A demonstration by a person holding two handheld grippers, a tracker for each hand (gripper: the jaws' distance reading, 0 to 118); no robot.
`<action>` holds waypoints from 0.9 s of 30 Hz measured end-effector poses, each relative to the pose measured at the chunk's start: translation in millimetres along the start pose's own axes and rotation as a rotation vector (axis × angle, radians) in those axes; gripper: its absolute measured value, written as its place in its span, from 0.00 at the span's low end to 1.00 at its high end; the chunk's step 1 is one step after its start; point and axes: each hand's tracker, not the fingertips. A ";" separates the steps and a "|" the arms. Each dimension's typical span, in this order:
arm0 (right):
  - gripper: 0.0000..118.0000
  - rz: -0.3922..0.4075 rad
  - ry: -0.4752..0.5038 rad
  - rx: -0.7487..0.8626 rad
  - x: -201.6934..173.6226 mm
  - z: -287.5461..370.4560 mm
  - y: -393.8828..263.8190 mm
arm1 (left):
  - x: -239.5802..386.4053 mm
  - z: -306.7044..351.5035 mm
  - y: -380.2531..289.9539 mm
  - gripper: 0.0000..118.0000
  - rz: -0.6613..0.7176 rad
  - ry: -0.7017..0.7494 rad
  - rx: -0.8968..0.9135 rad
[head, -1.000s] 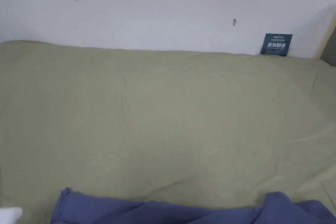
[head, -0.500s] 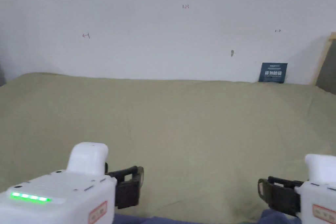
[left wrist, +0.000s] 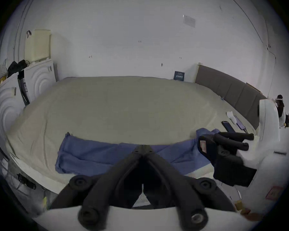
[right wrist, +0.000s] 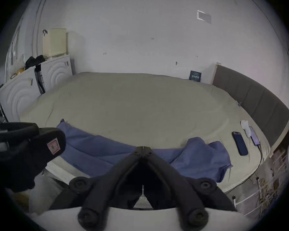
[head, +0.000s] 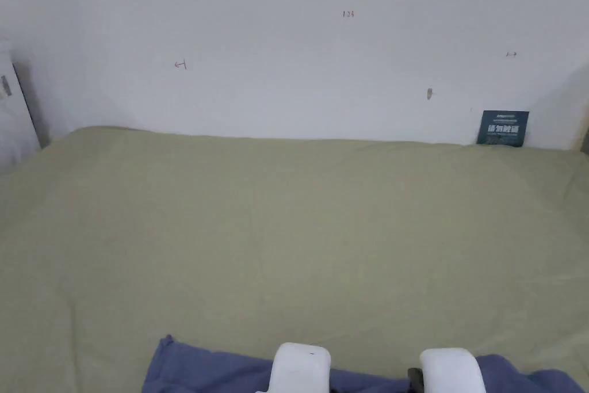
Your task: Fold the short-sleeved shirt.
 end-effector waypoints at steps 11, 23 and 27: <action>0.01 -0.065 0.034 0.006 52.6 19.9 30.1 | -257.7 -55.3 43.0 0.15 0.450 -0.504 -0.247; 0.01 -0.083 0.105 -0.040 52.0 9.6 44.5 | -345.2 -112.6 -53.0 1.00 0.824 -0.557 -0.448; 0.01 -0.097 0.134 -0.048 49.3 8.4 44.8 | -336.9 -122.4 -58.1 1.00 0.833 -0.607 -0.411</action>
